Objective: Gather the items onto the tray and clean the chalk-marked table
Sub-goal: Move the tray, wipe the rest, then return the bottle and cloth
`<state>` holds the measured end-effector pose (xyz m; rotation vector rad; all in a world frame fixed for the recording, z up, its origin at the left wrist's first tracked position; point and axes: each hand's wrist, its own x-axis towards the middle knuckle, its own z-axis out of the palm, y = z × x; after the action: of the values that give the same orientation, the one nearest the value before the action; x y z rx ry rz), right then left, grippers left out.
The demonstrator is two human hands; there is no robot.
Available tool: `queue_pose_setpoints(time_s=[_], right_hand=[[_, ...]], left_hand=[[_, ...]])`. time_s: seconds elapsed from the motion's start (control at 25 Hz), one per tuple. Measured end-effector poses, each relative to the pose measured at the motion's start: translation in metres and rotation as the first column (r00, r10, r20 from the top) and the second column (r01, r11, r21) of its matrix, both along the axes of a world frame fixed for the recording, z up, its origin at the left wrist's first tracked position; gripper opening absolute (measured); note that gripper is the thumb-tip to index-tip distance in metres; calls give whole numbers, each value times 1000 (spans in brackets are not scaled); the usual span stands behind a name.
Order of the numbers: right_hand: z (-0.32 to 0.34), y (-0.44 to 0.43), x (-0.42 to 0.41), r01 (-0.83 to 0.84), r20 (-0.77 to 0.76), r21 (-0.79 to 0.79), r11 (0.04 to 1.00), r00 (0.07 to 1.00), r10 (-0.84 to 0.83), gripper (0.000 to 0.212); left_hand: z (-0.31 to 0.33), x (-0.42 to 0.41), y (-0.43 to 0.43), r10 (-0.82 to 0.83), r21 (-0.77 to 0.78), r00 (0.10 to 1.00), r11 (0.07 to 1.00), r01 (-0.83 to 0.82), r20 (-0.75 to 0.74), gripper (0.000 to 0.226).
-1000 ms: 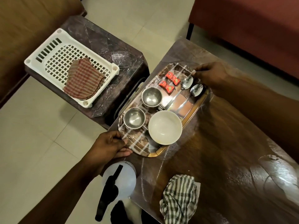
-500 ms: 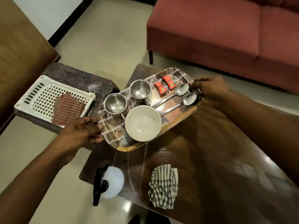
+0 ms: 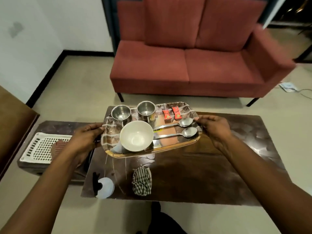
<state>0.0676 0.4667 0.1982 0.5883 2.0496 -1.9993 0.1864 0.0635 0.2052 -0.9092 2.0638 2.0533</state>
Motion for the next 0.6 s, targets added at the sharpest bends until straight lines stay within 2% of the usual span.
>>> queue_pose_setpoints(time_s=[0.12,0.28,0.4,0.6], right_hand=[[48,47,36,95,-47,-48,994,994,-97,8],[87,102,63,113,-91,-69,991,989,-119,17],[99,148,70,103,-126,-35,994,986,-107,19],[97,209,57,135,-118,4,991,984,-134,9]], left_hand=[[42,2,37,-43,-59,999,997,43,7,22],[83,-4,83,-112,-102,993,989,108,-38,26],[102,-15,122,-138,-140,989,982,129,-58,23],[96,-40,186,-159,-183,985,972,144,-68,22]])
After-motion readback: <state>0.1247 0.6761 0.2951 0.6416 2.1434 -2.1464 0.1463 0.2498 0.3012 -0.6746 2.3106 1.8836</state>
